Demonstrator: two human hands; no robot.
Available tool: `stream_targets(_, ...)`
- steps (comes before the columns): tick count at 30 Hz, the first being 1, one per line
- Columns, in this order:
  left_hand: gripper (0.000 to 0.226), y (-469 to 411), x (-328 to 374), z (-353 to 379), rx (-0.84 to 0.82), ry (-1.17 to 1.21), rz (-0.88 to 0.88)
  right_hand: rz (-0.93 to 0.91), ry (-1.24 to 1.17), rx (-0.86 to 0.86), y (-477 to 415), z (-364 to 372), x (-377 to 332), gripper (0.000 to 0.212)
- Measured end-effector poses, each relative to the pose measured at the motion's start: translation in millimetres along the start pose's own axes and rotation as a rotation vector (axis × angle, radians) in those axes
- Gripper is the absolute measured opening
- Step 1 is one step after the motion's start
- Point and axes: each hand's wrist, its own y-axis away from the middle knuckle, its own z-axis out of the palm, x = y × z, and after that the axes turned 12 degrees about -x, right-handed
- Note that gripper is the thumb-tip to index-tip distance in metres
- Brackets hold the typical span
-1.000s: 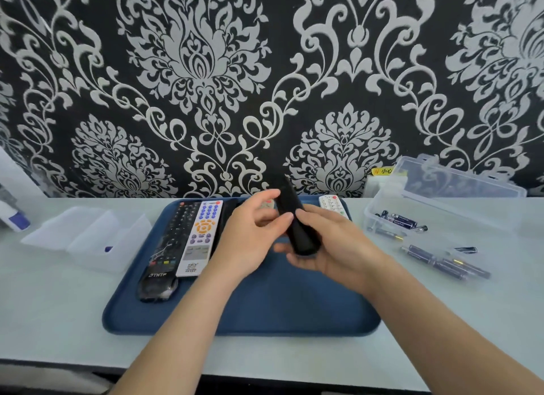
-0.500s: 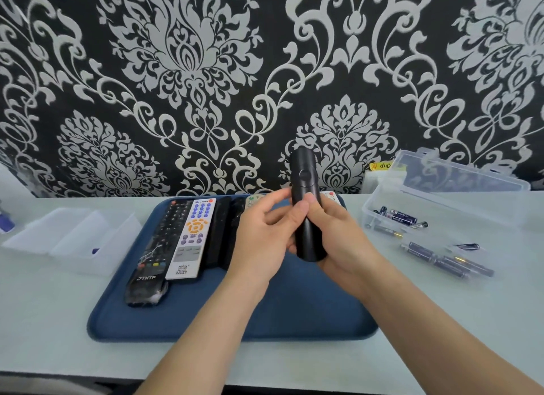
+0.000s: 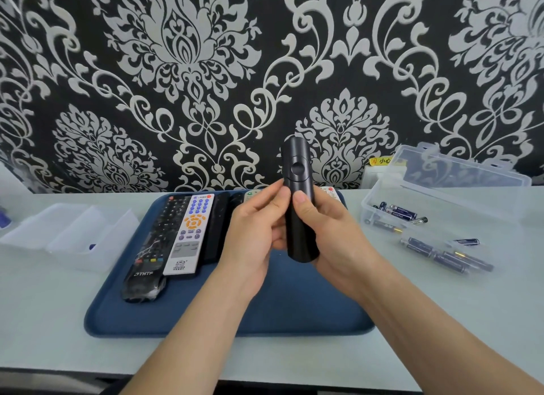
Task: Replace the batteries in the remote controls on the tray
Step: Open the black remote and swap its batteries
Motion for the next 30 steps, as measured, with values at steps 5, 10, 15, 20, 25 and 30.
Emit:
stream_targets(5,0.019,2.6,3.1,1.4,0.147,-0.075,0.005,0.083,-0.016,-0.008,-1.0,7.6,6.3,0.034)
stream_targets(10,0.015,2.9,0.3,2.9,0.17,-0.135,-0.024,0.054,-0.006,0.064,1.0,5.9,12.3,0.033)
stream_targets(15,0.017,4.3,7.0,3.0,0.106,-0.151,-0.03,0.026,0.014,0.065,0.0,4.2,11.9,0.03)
stream_targets(20,0.038,-1.1,3.1,-8.6,0.063,-0.68,0.13,0.089,-0.129,0.171,-4.9,0.9,6.5,0.029)
stream_targets(25,0.098,6.6,-2.6,-2.2,-0.331,-1.517,0.335,0.117,-0.206,0.295,-6.2,-17.4,-5.4,0.044)
stream_targets(30,0.067,10.4,5.1,2.4,-0.291,-1.484,0.437,0.159,-0.172,0.266,-2.8,-23.7,-9.6,0.056)
